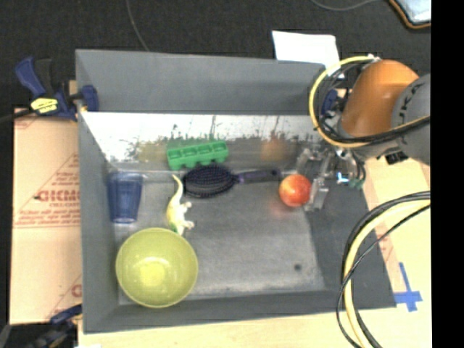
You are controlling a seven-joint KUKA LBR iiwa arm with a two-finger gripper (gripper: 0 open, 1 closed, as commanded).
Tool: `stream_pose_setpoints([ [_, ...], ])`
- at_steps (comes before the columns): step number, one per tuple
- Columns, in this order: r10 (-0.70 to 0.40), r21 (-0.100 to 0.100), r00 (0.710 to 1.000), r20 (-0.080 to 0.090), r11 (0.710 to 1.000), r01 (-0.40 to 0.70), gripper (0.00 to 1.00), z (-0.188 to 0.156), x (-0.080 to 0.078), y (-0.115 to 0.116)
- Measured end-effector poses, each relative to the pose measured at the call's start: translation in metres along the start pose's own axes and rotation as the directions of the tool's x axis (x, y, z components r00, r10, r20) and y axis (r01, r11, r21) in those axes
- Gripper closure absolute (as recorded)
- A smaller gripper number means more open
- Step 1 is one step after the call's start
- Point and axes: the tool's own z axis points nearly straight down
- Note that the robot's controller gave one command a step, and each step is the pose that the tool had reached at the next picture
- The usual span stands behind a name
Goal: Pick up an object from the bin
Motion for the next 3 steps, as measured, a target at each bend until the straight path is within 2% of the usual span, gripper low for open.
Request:
stream_pose_setpoints([
  [1,0.262,0.005,0.965,-0.001,0.965,-0.262,0.00,0.029,0.004,0.019],
  [2,0.119,0.002,0.993,0.011,0.993,-0.119,1.00,0.028,-0.005,0.007],
  [3,0.094,0.002,0.995,0.011,0.996,-0.094,1.00,0.028,-0.006,0.004],
])
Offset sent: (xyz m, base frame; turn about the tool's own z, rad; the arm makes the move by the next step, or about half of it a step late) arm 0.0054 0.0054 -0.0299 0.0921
